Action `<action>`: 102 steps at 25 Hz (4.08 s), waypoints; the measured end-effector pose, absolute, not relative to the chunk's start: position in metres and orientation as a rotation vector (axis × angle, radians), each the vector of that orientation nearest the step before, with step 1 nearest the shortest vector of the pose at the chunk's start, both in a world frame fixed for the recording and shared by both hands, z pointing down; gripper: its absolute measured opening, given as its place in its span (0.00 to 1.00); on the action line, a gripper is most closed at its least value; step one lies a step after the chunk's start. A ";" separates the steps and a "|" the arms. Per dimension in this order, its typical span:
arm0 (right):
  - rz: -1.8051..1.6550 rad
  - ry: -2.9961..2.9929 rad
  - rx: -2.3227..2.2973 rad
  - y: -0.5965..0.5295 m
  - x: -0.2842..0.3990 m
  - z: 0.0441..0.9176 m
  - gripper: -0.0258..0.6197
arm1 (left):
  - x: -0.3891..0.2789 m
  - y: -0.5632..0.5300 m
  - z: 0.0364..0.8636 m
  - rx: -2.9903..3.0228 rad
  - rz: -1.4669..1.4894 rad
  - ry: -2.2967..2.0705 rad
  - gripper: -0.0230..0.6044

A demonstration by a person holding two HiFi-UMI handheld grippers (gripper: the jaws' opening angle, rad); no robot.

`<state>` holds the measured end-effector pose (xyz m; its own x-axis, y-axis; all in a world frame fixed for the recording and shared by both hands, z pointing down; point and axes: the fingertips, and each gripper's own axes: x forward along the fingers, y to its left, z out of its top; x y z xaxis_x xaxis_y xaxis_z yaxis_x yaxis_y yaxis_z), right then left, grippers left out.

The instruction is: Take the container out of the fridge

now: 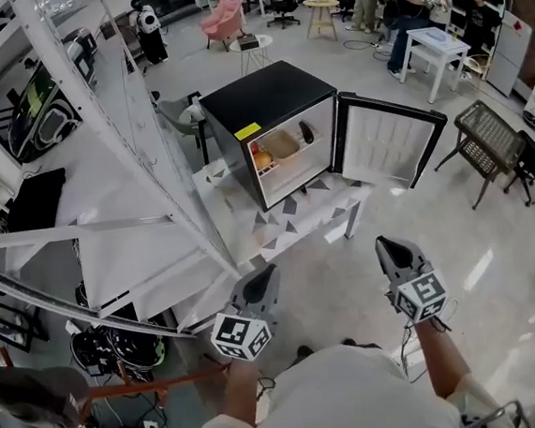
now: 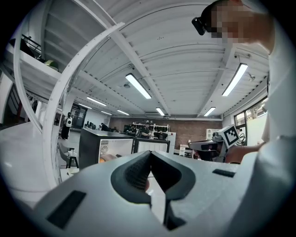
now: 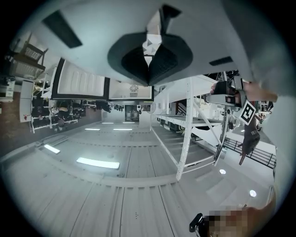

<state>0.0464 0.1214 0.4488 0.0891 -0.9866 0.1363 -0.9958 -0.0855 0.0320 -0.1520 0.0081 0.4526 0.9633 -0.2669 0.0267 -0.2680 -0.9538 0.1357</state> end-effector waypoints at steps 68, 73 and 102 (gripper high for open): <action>0.277 -2.308 1.851 -0.049 0.224 0.509 0.05 | 0.034 -0.104 0.498 2.852 0.152 -0.725 0.04; 0.266 -2.264 1.852 -0.078 0.228 0.512 0.05 | 0.035 -0.135 0.501 2.866 0.147 -0.688 0.04; 0.050 -2.170 1.775 -0.209 0.217 0.516 0.26 | 0.037 -0.234 0.517 2.874 0.146 -0.590 0.04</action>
<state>0.2168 -0.2093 0.5160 -0.1646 -0.9462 0.2785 -0.9580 0.2205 0.1833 0.0374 -0.2336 0.5173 0.9152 -0.3788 0.1372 -0.3990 -0.8995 0.1781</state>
